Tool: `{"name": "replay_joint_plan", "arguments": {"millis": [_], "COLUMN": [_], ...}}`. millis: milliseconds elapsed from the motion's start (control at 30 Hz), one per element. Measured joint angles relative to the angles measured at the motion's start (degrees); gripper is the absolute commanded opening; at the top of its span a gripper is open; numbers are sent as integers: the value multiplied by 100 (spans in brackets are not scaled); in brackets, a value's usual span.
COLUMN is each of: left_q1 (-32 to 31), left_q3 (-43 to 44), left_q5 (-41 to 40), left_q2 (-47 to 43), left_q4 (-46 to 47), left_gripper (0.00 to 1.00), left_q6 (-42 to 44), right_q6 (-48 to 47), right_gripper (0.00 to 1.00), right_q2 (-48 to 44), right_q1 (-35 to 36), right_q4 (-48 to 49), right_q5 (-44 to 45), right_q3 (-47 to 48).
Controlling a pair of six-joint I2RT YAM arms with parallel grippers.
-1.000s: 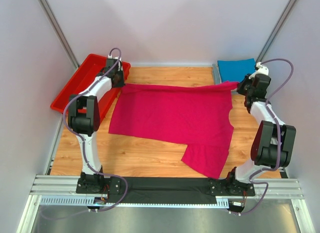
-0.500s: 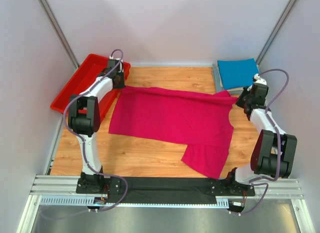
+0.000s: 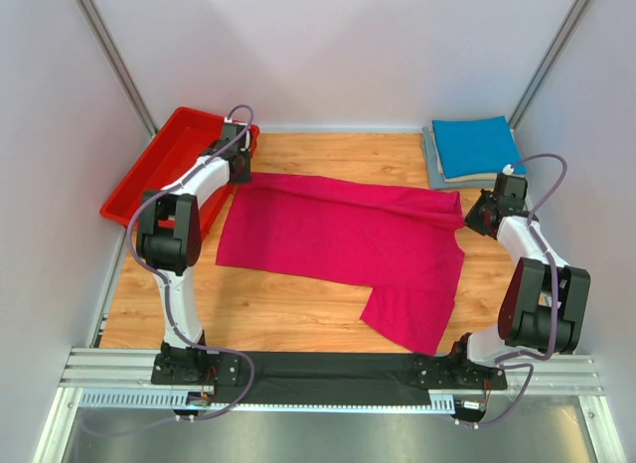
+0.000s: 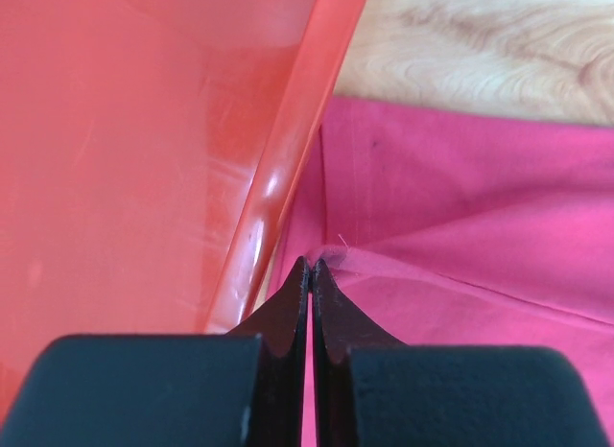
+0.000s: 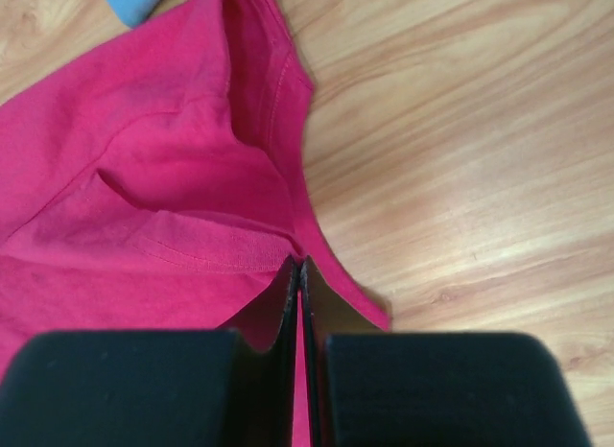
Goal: Fold and stack the t-shirts
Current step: Fold the tshirt
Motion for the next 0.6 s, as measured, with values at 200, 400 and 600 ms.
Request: {"name": "replay_joint_plan", "arguments": {"millis": [200, 400, 600], "left_q1": [-4, -11, -15], "left_q3": [-166, -227, -321], "left_q5": [-114, -223, -280], "left_q2": [-114, -133, -142], "left_q4": [-66, -94, -107], "left_gripper": [0, 0, 10], "left_q6": [2, 59, 70], "right_q6": [144, 199, 254], "right_gripper": [0, 0, 6], "right_q2": [-11, -72, -151], "right_q1": [0, 0, 0], "right_q4": [-243, -378, -538], "right_q5": [0, 2, 4], "right_q3": [-55, -205, -267]}}
